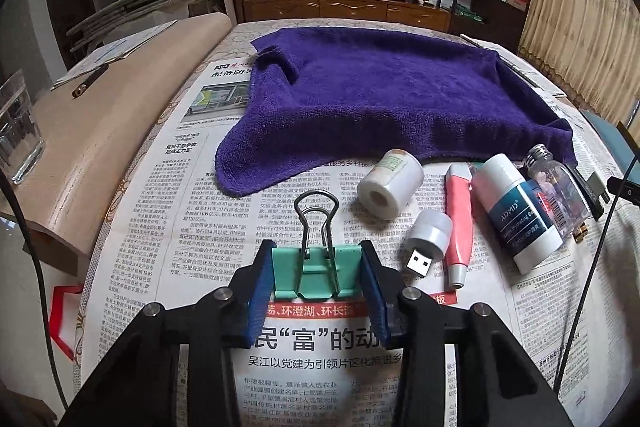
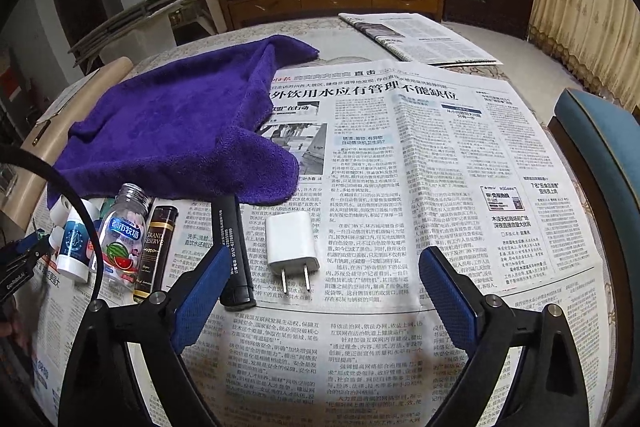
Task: Organize rigid objects
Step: 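Grasp the green binder clip with the left tool while the right tool approaches the white charger, then close the right tool on the white charger plug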
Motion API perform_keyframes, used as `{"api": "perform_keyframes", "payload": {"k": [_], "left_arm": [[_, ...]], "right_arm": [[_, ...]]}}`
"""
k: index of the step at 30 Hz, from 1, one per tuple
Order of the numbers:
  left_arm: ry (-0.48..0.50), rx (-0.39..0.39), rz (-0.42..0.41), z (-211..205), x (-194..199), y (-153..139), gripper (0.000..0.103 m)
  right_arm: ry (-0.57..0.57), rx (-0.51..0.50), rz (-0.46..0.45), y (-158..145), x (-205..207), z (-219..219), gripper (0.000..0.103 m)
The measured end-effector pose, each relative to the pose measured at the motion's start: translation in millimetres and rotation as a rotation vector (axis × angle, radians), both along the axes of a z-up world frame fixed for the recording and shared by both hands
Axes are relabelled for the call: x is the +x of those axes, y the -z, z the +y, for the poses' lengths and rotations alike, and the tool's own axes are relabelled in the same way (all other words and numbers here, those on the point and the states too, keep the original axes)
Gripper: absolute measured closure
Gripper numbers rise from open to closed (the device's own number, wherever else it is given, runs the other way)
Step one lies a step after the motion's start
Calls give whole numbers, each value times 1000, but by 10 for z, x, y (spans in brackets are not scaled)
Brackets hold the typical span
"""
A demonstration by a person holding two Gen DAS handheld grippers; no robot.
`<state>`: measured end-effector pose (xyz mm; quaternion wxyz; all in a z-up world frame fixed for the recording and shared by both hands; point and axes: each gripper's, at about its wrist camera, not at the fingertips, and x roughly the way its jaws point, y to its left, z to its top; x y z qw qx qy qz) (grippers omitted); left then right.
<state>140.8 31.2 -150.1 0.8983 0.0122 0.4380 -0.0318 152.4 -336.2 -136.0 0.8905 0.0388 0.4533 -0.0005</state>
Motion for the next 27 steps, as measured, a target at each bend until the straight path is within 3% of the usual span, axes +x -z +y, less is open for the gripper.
{"api": "perform_keyframes", "payload": {"k": [5,9,12,18,24,27], "left_arm": [[-12,-14,1,24,-1,-3,64],[-14,-8,2,20,-5,-3,64],[-13,-9,1,22,-6,-4,64],[-13,-8,1,18,-6,-6,64],[-13,-10,1,18,-6,-8,64],[-20,-29,4,44,-6,-10,64]], "right_arm": [[-14,-12,-7,-8,-18,0,9],[-22,-11,4,29,25,-17,20],[-26,-13,17,73,110,-18,23],[-90,-55,55,194,256,133,51],[-154,-85,26,201,220,206,76],[-153,-74,31,194,192,209,76]]}}
